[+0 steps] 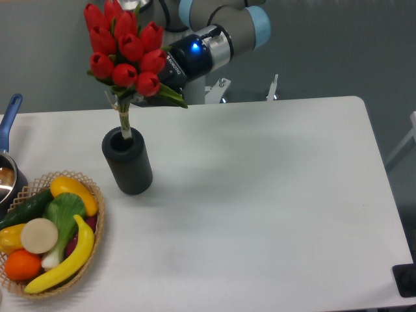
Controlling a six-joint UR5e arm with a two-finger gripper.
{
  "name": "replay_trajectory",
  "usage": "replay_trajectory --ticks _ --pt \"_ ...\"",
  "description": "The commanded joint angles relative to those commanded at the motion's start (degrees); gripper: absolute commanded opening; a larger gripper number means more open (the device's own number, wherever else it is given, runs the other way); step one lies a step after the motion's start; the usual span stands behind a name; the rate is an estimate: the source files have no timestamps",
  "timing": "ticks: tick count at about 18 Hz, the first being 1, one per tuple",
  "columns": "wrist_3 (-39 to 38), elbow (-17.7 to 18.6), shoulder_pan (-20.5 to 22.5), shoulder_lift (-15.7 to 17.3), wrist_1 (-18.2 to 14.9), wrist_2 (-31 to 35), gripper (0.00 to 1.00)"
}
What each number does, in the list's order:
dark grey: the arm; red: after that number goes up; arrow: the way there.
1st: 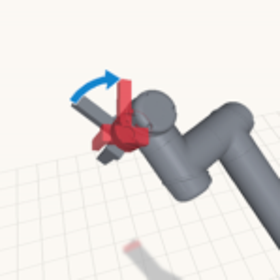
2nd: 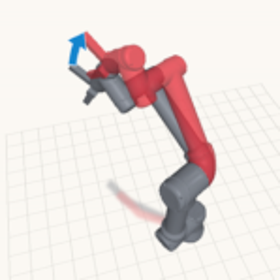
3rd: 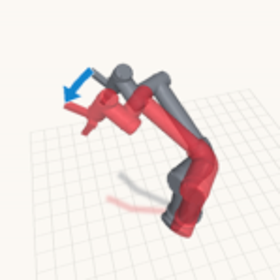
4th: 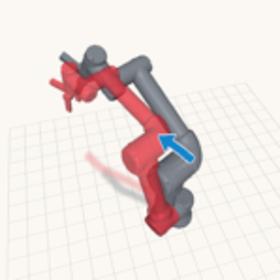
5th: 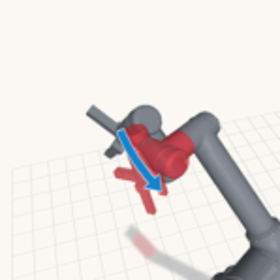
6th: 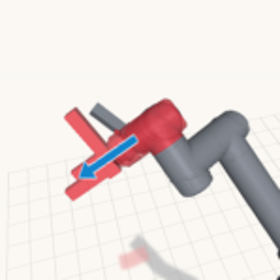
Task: Insert the flowers into the vase
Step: 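Lower the tulip stems into the black vase opening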
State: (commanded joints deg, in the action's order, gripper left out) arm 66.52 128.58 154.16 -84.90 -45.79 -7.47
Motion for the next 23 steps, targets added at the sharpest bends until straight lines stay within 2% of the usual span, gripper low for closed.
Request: replay_trajectory --ticks 9,14,19,23 --pt "3.9 3.2 -0.4 -0.3 -0.2 0.3 0.03" --pt "8.8 6.2 -0.4 -0.9 -0.3 0.6 0.04" --pt "10.9 7.3 -0.4 -2.4 -0.3 1.5 0.04" --pt "15.6 8.4 -0.5 -5.7 -0.1 3.9 0.10"
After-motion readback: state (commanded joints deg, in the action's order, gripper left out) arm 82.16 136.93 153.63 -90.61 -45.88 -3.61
